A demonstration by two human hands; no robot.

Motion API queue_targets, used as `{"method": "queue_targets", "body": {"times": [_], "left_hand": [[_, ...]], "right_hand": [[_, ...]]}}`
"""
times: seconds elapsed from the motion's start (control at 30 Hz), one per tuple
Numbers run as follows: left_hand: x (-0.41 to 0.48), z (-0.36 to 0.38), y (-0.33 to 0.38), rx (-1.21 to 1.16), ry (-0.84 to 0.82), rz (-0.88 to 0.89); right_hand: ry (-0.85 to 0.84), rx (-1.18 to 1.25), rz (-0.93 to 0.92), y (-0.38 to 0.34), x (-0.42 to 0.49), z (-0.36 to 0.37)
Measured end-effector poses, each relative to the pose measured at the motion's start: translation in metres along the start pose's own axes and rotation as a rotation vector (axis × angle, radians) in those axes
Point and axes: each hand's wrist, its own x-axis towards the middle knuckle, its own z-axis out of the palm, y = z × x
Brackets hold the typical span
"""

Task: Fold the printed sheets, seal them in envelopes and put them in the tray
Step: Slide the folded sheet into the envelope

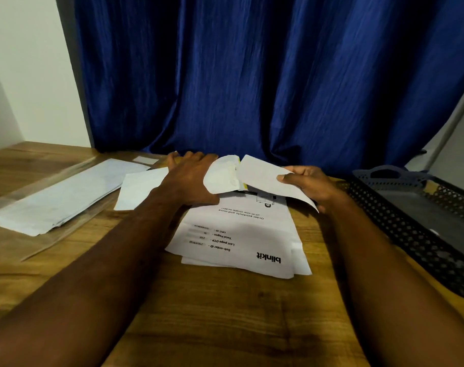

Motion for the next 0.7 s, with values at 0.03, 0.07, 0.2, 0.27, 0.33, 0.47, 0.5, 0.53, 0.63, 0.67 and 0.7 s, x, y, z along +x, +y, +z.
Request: {"method": "queue_targets", "body": {"times": [0.03, 0.07, 0.2, 0.27, 0.33, 0.47, 0.5, 0.53, 0.63, 0.67, 0.7], "left_hand": [[0.000, 0.001, 0.001, 0.001, -0.001, 0.008], [0.000, 0.001, 0.002, -0.002, -0.002, 0.019], [-0.002, 0.002, 0.009, -0.025, 0.014, 0.109], [-0.002, 0.005, 0.013, -0.045, 0.030, 0.164], [-0.003, 0.006, 0.017, -0.056, 0.037, 0.194], [-0.004, 0.006, 0.020, -0.046, 0.030, 0.199], [-0.005, 0.006, 0.020, -0.044, 0.029, 0.186], [-0.005, 0.006, 0.019, -0.041, 0.030, 0.170], [-0.004, 0.004, 0.017, -0.002, 0.041, 0.107], [-0.003, 0.005, 0.017, 0.014, 0.042, 0.084], [-0.003, 0.004, 0.017, 0.029, 0.041, 0.063]], "right_hand": [[-0.015, -0.039, 0.006, -0.001, -0.001, 0.001], [-0.034, -0.078, 0.009, -0.003, -0.002, 0.003], [-0.103, -0.208, -0.015, -0.011, -0.006, 0.007], [-0.129, -0.256, -0.012, -0.014, -0.009, 0.012], [-0.066, -0.395, -0.066, -0.014, -0.007, 0.022], [0.093, -0.459, -0.108, -0.010, 0.000, 0.036], [0.121, -0.447, -0.107, -0.011, 0.001, 0.034], [0.145, -0.461, -0.090, -0.012, 0.003, 0.028], [0.176, -0.486, 0.046, -0.015, 0.006, 0.012], [0.178, -0.471, 0.094, -0.014, 0.006, 0.010], [0.166, -0.437, 0.110, -0.012, 0.006, 0.010]]}}
